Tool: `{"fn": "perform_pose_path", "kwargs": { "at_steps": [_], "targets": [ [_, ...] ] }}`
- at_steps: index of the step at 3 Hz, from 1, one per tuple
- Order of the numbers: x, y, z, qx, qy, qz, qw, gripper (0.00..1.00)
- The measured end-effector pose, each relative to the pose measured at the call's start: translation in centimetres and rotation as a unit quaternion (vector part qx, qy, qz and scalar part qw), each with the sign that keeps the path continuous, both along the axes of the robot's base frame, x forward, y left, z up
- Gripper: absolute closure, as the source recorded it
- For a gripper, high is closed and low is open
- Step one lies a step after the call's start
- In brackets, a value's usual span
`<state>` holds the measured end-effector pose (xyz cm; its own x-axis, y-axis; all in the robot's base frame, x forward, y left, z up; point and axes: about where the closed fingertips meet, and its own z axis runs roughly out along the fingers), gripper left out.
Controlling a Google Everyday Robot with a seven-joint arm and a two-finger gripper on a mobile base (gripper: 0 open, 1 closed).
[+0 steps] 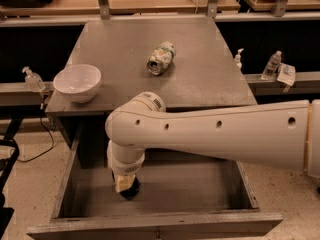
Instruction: Place pepsi can into top drawer
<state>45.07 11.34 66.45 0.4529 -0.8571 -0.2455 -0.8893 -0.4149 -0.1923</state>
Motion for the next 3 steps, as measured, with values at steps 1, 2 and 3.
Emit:
{"fn": "perform_pose_path", "kwargs": {
  "at_steps": [1, 2, 3],
  "targets": [
    [-0.05, 0.0, 0.03, -0.001, -0.001, 0.001, 1.0, 0.33],
    [-0.11, 0.0, 0.08, -0.001, -0.001, 0.001, 1.0, 0.03],
    [-0.13, 0.0, 0.09, -0.002, -0.002, 0.002, 1.0, 0.0]
  ]
}}
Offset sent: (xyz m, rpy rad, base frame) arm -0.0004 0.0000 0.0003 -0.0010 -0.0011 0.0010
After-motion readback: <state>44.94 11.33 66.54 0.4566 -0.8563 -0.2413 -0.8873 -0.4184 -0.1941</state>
